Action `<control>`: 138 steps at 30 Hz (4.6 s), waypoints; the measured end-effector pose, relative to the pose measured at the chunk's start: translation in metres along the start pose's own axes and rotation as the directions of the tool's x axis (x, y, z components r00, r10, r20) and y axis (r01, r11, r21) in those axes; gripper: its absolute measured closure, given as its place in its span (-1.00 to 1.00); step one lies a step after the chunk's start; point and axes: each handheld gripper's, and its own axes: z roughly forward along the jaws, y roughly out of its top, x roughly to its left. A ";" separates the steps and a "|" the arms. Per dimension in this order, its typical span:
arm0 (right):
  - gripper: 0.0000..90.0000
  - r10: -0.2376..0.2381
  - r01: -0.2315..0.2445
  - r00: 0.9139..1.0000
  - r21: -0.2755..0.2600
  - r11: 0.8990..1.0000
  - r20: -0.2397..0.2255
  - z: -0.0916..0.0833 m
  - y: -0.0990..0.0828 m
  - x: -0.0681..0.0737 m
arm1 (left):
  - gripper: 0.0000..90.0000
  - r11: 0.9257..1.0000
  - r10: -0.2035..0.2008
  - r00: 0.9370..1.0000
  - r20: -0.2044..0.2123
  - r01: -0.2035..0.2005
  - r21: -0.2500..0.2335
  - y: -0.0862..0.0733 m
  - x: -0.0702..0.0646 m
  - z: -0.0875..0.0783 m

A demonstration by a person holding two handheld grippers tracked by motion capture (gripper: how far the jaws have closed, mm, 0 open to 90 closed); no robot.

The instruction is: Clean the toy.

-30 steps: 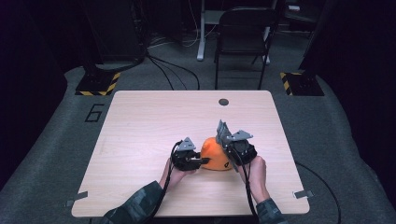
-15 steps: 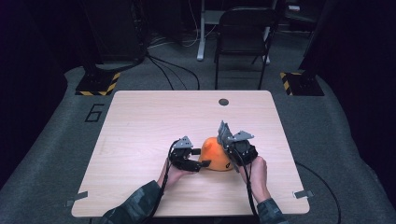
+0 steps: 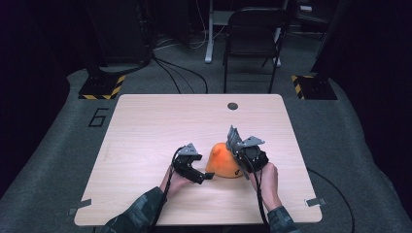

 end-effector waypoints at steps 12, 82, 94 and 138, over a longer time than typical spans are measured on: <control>0.63 -0.004 0.004 1.000 0.002 1.000 0.000 0.000 0.000 0.000 | -0.51 0.999 0.048 0.998 -0.037 -0.047 0.011 -0.009 -0.005 0.010; 0.60 0.186 -0.208 0.973 0.172 0.963 0.137 0.009 -0.076 -0.104 | 0.70 0.952 0.227 0.960 -0.166 -0.254 -0.168 -0.010 -0.030 0.006; 0.60 0.204 -0.225 0.969 0.156 0.962 0.139 0.006 -0.077 -0.110 | 0.70 0.929 0.283 0.944 -0.170 -0.313 -0.196 0.038 -0.054 -0.034; 0.61 0.223 -0.227 0.972 -0.048 0.973 -0.072 -0.036 -0.030 -0.073 | 0.62 0.938 0.330 0.930 -0.163 -0.304 0.167 0.068 -0.036 -0.030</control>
